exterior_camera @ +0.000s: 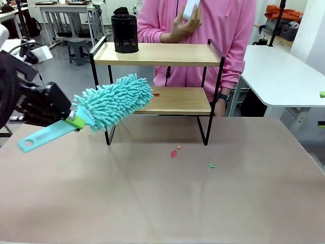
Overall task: Clean the shelf.
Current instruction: Clean the remaining tier of the Shelf with the Duster once objects are removed.
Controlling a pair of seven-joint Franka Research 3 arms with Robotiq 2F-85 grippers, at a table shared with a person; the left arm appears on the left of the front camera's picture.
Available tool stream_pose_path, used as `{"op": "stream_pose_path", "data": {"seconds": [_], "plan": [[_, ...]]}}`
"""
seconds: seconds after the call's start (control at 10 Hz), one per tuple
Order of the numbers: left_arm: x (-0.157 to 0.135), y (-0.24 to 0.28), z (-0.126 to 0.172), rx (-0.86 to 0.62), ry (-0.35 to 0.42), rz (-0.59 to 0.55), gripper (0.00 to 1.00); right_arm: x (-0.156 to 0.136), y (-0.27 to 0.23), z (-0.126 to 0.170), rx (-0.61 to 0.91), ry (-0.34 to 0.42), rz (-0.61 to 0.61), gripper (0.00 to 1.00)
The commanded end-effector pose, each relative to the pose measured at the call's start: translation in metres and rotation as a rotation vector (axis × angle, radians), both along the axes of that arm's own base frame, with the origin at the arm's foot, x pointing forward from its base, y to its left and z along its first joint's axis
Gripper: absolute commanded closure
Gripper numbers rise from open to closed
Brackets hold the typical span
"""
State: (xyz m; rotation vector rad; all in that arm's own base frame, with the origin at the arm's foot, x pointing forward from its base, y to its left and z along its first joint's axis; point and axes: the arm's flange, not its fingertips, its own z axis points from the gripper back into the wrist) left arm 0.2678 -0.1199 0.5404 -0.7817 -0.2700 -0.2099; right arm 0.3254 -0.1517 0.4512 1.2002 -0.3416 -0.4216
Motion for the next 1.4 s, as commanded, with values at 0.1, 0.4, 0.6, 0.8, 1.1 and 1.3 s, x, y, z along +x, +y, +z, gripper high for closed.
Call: {"op": "stream_pose_path", "data": {"seconds": [0.1, 0.4, 0.6, 0.8, 1.1, 1.3], "plan": [[0.035, -0.009, 0.008, -0.029, -0.026, -0.001, 0.87, 0.002, 0.002, 0.0, 0.006, -0.027, 0.0, 0.0], [0.064, -0.008, -0.001, 0.002, -0.074, 0.102, 0.87, 0.002, 0.002, 0.0, 0.006, -0.027, 0.0, 0.0], [0.076, -0.009, -0.011, -0.011, -0.124, 0.173, 0.87, 0.002, 0.002, 0.0, 0.006, -0.027, 0.0, 0.0], [0.079, -0.016, -0.029, -0.014, -0.136, 0.2, 0.87, 0.002, 0.002, 0.0, 0.006, -0.027, 0.0, 0.0], [0.079, -0.031, -0.043, 0.018, -0.195, 0.3, 0.87, 0.002, 0.002, 0.0, 0.006, -0.027, 0.0, 0.0], [0.079, -0.036, -0.044, 0.002, -0.24, 0.384, 0.87, 0.002, 0.002, 0.0, 0.006, -0.027, 0.0, 0.0]]}}
